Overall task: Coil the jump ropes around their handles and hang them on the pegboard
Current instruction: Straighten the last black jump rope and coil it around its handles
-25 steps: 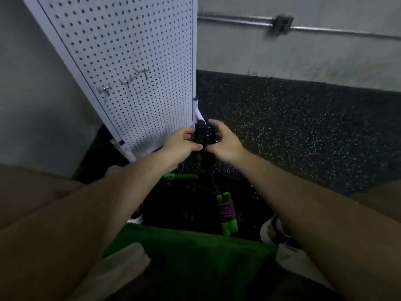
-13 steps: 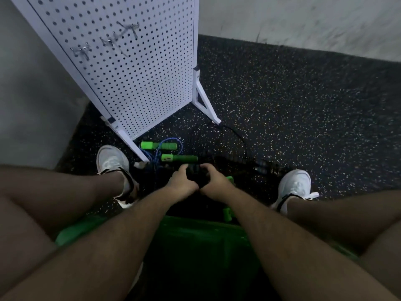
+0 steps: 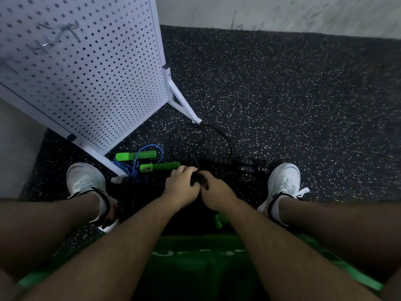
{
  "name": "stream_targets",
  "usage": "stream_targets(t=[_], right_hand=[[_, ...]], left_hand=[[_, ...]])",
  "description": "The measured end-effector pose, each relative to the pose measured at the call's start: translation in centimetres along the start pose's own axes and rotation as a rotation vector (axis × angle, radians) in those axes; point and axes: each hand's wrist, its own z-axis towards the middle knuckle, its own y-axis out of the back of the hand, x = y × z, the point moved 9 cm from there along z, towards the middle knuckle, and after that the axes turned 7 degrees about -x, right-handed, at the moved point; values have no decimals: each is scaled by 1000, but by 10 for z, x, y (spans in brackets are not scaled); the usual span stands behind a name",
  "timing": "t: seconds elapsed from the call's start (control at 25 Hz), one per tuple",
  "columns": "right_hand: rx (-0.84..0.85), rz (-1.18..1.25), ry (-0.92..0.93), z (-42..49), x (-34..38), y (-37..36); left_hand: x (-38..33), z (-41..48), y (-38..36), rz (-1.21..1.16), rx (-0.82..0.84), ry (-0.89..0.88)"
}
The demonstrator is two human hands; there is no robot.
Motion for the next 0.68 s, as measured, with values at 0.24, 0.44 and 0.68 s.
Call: stream_targets(t=[0.24, 0.44, 0.68], right_hand=[[-131, -17, -53, 26, -51, 41], [-182, -234, 8, 76, -73, 53], [-75, -690, 10, 145, -84, 45]], left_hand=[[-52, 48, -45, 3, 74, -102], [-53, 97, -71, 139, 103, -123], [-41, 150, -98, 334, 149, -203]])
